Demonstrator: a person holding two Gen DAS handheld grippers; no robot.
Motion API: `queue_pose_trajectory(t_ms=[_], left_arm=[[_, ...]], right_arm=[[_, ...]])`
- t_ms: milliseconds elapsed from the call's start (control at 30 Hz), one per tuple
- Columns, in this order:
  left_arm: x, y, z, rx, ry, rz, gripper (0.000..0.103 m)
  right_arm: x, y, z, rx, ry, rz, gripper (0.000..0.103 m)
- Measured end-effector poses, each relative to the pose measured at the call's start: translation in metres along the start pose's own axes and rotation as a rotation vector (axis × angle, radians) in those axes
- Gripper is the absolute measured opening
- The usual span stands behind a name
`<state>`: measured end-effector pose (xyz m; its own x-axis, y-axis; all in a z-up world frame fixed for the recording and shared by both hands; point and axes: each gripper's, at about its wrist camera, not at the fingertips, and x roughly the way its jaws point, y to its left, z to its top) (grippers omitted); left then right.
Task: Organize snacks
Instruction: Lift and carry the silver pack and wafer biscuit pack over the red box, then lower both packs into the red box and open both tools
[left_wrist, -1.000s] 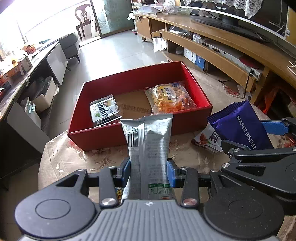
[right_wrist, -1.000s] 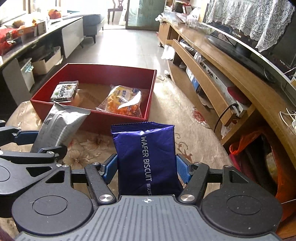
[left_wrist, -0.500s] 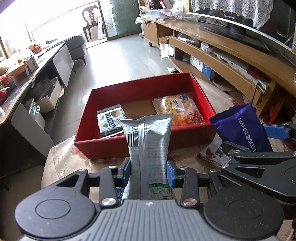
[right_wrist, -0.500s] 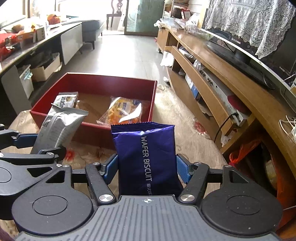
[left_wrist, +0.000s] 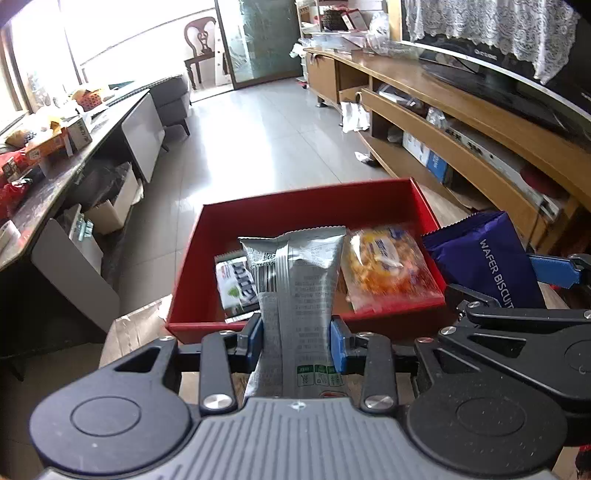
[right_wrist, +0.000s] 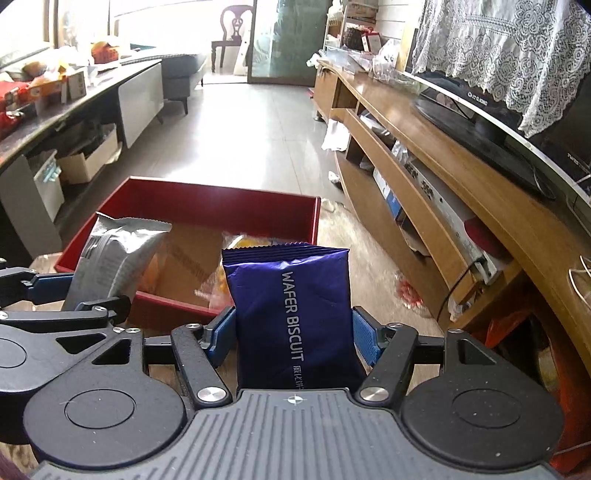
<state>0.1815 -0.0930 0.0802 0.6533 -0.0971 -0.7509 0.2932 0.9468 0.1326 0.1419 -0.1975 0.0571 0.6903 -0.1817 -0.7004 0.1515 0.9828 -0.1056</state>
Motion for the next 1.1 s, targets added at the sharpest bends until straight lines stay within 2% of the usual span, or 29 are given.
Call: queue_pose_trajectory(t_ms=[567, 767, 1100], left_arm=[[0.035, 0.020, 0.037, -0.052, -0.031, 0.053, 0.032], [0.063, 0.021, 0.044, -0.043, -0.014, 0.085, 0.032], [0.099, 0.022, 0.045, -0.060, 0.023, 0.089, 0.032]], right_arm=[[0.033, 0.011, 0.039, 0.004, -0.036, 0.031, 0.072], [0.061, 0.011, 0.044, 0.038, -0.028, 0.069, 0.072], [0.094, 0.016, 0.043, 0.056, 0.010, 0.088, 0.072]])
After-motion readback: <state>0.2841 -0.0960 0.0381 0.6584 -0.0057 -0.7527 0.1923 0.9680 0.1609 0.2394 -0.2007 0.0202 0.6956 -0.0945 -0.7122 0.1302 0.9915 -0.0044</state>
